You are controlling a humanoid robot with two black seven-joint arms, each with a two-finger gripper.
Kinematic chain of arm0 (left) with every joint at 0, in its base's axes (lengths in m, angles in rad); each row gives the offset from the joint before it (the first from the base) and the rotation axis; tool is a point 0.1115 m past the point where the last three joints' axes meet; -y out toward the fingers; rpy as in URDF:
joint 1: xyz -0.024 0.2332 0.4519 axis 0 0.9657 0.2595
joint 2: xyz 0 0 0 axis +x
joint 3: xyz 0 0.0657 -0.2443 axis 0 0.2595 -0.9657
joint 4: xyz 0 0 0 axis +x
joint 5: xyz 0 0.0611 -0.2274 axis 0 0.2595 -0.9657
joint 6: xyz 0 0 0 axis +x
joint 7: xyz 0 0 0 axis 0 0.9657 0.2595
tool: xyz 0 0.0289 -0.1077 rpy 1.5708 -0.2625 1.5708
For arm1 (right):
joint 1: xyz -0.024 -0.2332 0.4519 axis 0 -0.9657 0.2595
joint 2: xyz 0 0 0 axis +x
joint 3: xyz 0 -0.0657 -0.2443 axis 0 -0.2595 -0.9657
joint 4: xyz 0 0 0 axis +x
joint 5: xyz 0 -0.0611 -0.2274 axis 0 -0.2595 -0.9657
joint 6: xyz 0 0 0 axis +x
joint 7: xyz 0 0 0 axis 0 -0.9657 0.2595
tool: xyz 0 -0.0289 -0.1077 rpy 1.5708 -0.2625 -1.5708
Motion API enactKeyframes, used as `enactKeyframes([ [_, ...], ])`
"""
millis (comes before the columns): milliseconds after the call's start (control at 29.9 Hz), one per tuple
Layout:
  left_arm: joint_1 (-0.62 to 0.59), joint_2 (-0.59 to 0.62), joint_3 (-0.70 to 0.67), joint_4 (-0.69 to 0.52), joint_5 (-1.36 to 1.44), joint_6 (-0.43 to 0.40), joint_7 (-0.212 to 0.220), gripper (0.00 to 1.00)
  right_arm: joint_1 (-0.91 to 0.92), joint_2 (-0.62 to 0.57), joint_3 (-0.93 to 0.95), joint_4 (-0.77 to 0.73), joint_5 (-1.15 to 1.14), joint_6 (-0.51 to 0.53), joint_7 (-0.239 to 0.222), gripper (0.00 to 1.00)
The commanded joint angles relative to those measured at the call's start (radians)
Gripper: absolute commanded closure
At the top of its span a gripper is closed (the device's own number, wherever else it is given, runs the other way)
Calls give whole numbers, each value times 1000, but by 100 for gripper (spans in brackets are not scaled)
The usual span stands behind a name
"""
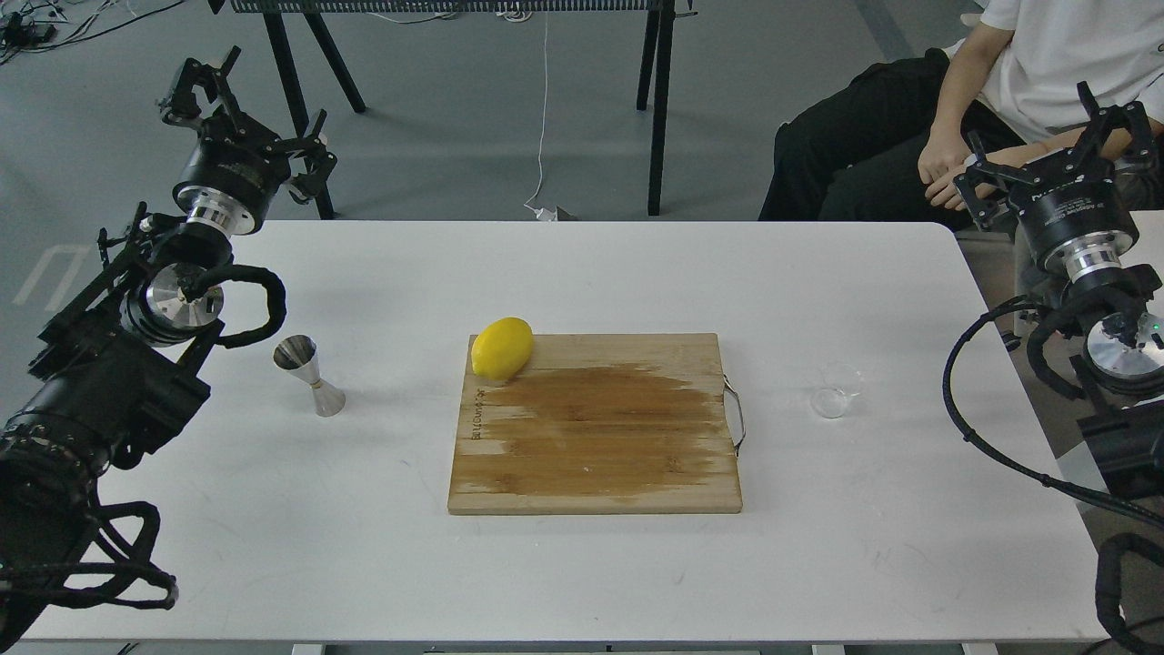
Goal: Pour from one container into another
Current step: 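Move the left gripper toward the metal jigger on the table, then grasp the metal jigger with the left gripper and lift it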
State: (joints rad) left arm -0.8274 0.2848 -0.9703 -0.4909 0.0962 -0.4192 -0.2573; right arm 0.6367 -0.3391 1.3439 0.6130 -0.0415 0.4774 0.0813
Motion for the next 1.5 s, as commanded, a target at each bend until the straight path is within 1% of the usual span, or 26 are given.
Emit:
enactKeyframes([
  [0,1,1,1,-2,-6,0,4,0,0,0,0,1,0,1,0,0],
  [234,8,13,2,-12,-6,-13,6,0,0,0,5,5,2,4,0,0],
  [301,28,20,12,-43,-3,-47,6,0,0,0,5,7,2,6,0,0],
  [334,51,39,22,-82,7,-69,1,0,-2,0,9,8,2,6,0,0],
  [367,77,68,36,-124,13,-69,0,0,-2,0,12,10,2,6,0,0],
  [501,187,255,117,-390,118,-69,-5,0,-2,0,15,14,3,6,0,0],
  [601,276,367,125,-570,226,-66,-34,0,-5,0,17,14,3,6,0,0],
  [668,342,434,122,-682,337,-43,-54,0,-8,0,15,14,2,4,0,0],
  [768,422,500,116,-805,535,28,-66,2,-20,0,14,14,3,6,0,0],
  [801,451,514,114,-840,597,61,-83,4,-22,0,14,14,2,6,0,0],
  [868,499,548,114,-902,689,123,-128,4,-22,0,14,14,2,6,1,0],
  [902,519,569,122,-931,736,152,-141,4,-23,0,14,13,2,6,1,0],
  [1002,586,606,130,-1006,897,252,-143,4,-26,0,15,14,3,6,1,0],
  [1069,638,605,130,-1026,1047,331,-151,4,-28,0,15,14,3,6,1,0],
  [1169,689,597,131,-1017,1233,462,-194,4,-28,0,15,14,3,6,1,0],
  [1202,714,597,140,-1009,1291,514,-198,4,-28,0,15,14,3,6,1,0],
  [1302,751,596,217,-953,1457,631,-191,4,-29,0,15,13,2,6,1,0],
  [1402,746,577,301,-827,1634,718,-181,8,-38,2,17,13,3,7,8,0],
  [1469,738,513,315,-729,1736,789,-178,8,-41,2,15,14,3,7,21,0],
])
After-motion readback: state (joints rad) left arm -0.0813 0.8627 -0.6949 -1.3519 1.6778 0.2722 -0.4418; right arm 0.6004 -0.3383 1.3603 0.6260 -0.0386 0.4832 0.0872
